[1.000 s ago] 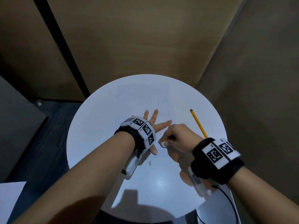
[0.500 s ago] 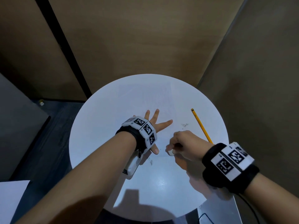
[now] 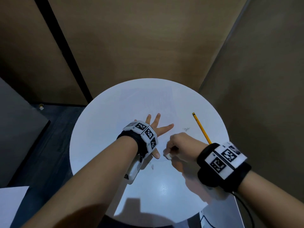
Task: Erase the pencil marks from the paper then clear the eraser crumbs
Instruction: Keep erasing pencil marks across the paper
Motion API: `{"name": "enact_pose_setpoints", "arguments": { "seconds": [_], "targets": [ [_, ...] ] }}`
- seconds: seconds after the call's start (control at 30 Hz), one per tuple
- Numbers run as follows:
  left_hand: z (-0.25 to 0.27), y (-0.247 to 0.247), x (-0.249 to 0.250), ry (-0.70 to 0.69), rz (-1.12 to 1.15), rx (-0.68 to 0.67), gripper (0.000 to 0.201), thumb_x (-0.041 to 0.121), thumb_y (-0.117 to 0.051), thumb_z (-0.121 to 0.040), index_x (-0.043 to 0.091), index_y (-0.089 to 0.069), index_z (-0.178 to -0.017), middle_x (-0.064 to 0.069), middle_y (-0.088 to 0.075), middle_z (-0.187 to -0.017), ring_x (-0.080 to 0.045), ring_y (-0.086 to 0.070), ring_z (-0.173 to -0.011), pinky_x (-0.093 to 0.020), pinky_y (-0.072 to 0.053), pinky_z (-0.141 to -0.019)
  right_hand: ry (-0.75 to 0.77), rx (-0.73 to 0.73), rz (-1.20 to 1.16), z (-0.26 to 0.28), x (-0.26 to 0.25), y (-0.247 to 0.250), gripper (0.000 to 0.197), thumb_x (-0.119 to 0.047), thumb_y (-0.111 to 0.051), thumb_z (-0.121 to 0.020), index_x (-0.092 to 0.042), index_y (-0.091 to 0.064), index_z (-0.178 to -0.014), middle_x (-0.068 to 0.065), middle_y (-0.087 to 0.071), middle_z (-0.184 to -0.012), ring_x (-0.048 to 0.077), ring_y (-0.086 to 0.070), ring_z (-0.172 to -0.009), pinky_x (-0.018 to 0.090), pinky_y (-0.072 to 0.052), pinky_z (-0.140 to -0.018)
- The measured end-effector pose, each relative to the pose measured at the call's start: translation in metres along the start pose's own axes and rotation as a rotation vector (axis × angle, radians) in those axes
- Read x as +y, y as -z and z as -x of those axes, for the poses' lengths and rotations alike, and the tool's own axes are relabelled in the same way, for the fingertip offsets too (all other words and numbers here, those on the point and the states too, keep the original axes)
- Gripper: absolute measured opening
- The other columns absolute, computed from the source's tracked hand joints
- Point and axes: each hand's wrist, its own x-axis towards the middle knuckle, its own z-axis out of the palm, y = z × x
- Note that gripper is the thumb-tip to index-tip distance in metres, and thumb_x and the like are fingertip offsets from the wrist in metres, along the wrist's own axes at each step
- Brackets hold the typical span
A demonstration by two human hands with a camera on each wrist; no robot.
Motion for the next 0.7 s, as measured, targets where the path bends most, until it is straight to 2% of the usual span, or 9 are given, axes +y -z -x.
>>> {"name": "enact_pose_setpoints", "arguments": {
  "seconds": [0.1,0.17,0.27,0.37,0.43,0.5,0.57,0.6,0.7],
  "targets": [
    [0.0,-0.001,-0.001,-0.001,-0.009,-0.001,0.129,0.059,-0.082,-0.053,0.059,0.015,-0.138,-0.002,0.036,-0.151,-0.037,0.026,-0.14,-0.074,-0.005,-0.101,0.009,0.046,-0.026,-0.007,-0.009,-0.005,0.022,-0.001,-0.053,-0.09,-0.006,-0.07,-0.102,0.0,-0.065,-0.086,0.018,-0.056,-0.088,0.021,-0.043,-0.075],
    [0.001,0.0,-0.001,-0.004,0.008,-0.007,0.128,0.058,-0.082,-0.055,0.058,0.014,-0.139,-0.002,0.036,-0.151,-0.037,0.026,-0.139,-0.074,-0.003,-0.101,0.003,0.04,0.002,-0.001,-0.004,-0.008,0.023,-0.001,-0.051,-0.09,-0.006,-0.07,-0.102,-0.009,-0.05,-0.075,0.013,-0.049,-0.081,0.019,-0.039,-0.068],
    [0.003,0.001,0.0,0.005,0.016,-0.005,0.128,0.055,-0.083,-0.056,0.059,0.014,-0.139,-0.001,0.036,-0.151,-0.036,0.027,-0.139,-0.074,-0.001,-0.101,0.011,-0.027,0.074,0.009,0.0,-0.002,0.026,0.003,-0.048,-0.087,-0.005,-0.069,-0.1,0.0,-0.057,-0.087,0.017,-0.054,-0.086,0.023,-0.044,-0.075],
    [0.003,0.002,0.002,0.012,0.003,-0.008,0.128,0.054,-0.083,-0.057,0.057,0.014,-0.14,-0.001,0.036,-0.151,-0.036,0.027,-0.14,-0.073,-0.001,-0.102,0.033,-0.001,0.047,0.001,-0.008,0.0,0.025,0.001,-0.051,-0.088,-0.005,-0.071,-0.1,-0.002,-0.058,-0.082,0.017,-0.056,-0.087,0.017,-0.039,-0.071],
    [0.004,0.003,0.003,0.006,0.001,-0.006,0.127,0.055,-0.083,-0.058,0.056,0.014,-0.141,-0.002,0.035,-0.151,-0.036,0.026,-0.14,-0.072,-0.003,-0.103,0.032,0.04,0.016,-0.003,-0.01,-0.005,0.023,0.0,-0.052,-0.089,-0.006,-0.07,-0.102,0.002,-0.057,-0.084,0.017,-0.053,-0.085,0.02,-0.041,-0.074],
    [0.006,0.004,0.003,0.0,0.003,0.0,0.126,0.054,-0.082,-0.059,0.056,0.013,-0.141,-0.002,0.035,-0.151,-0.037,0.025,-0.14,-0.073,-0.003,-0.103,0.022,0.03,0.016,0.002,-0.004,-0.007,0.023,0.0,-0.052,-0.089,-0.007,-0.07,-0.101,-0.002,-0.053,-0.083,0.014,-0.05,-0.084,0.018,-0.042,-0.073],
    [0.007,0.003,0.002,0.003,0.002,0.001,0.125,0.054,-0.082,-0.06,0.056,0.013,-0.141,-0.002,0.035,-0.151,-0.036,0.025,-0.14,-0.072,-0.003,-0.103,0.022,-0.027,0.02,0.011,0.003,-0.002,0.024,0.001,-0.051,-0.088,-0.008,-0.07,-0.1,-0.012,-0.05,-0.077,0.008,-0.05,-0.083,0.005,-0.038,-0.065],
    [0.005,0.002,0.002,0.005,0.003,-0.003,0.126,0.055,-0.082,-0.059,0.057,0.014,-0.14,-0.001,0.035,-0.151,-0.036,0.025,-0.14,-0.072,-0.003,-0.103,0.014,-0.048,0.022,0.013,0.006,0.003,0.025,0.001,-0.051,-0.087,-0.009,-0.071,-0.1,-0.015,-0.05,-0.077,0.007,-0.05,-0.083,0.004,-0.036,-0.062],
    [-0.001,0.003,0.0,0.015,-0.001,-0.026,0.131,0.057,-0.083,-0.054,0.059,0.016,-0.138,-0.001,0.037,-0.15,-0.038,0.026,-0.139,-0.074,-0.003,-0.102,-0.022,0.039,-0.024,0.006,0.01,0.016,0.023,-0.004,-0.056,-0.088,-0.013,-0.072,-0.102,-0.011,-0.057,-0.084,0.008,-0.054,-0.091,0.009,-0.035,-0.073]
  ]
}}
